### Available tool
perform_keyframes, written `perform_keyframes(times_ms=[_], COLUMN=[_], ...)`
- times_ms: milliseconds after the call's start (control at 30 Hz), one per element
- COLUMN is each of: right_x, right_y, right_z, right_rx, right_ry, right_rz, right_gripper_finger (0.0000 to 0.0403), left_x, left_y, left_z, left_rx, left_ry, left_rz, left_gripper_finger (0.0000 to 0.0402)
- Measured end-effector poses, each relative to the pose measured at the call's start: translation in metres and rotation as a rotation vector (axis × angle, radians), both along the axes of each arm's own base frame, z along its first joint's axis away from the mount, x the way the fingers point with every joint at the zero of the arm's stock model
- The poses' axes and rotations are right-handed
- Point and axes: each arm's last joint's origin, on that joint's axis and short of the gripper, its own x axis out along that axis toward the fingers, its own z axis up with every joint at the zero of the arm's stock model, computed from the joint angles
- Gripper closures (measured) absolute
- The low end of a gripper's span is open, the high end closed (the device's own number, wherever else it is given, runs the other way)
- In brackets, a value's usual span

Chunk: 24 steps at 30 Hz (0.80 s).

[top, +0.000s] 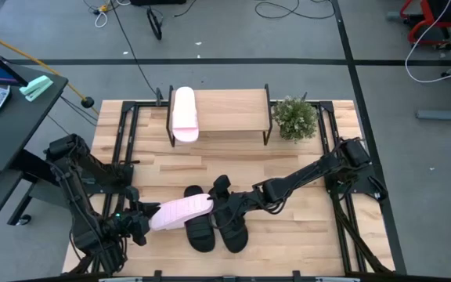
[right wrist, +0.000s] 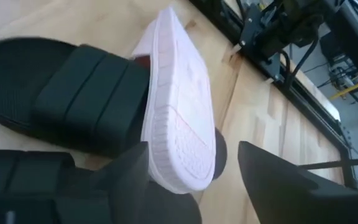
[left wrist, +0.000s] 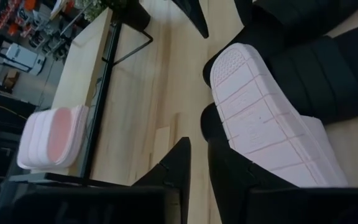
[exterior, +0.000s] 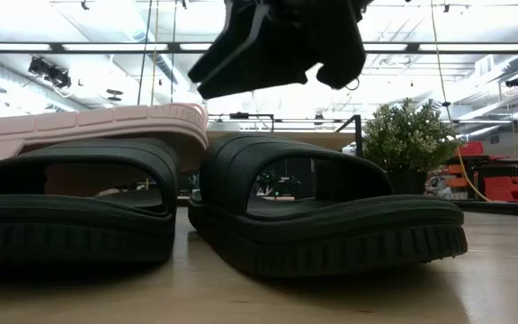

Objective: Pick and place slides into the shelf
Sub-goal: Put the pink slide on the shelf

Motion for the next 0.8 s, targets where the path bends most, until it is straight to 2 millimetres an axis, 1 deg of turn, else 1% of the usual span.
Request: perform_keyframes(times_ms=[167,400,600,800], right_x=[0.002,0.007,0.009,0.011], right_y=[0.000,0.001,0.000,-0.003], right_z=[-0.014,-0.030,-0.029,-0.029], right_rx=[-0.019,-0.120,-0.138,-0.122], right_ry=[0.045,0.051,0.029,0.017], right_rz=[0.000,0.007,0.000,0.002], right_gripper_finger=[0.0130,0.0135,0.0144,0.0149], left_x=[0.000,0.000,0.000,0.000], left_y=[0.000,0.000,0.000,0.000], left_z=[0.000,0.000,0.000,0.000], left_rx=[0.010,0.008,0.008,0.008], left_ry=[0.006,0.005,0.004,0.004], left_rz=[-0.004,-0.002,-0.001,-0.001], left_gripper_finger=[0.0346,0.0343,0.0351,0.0345])
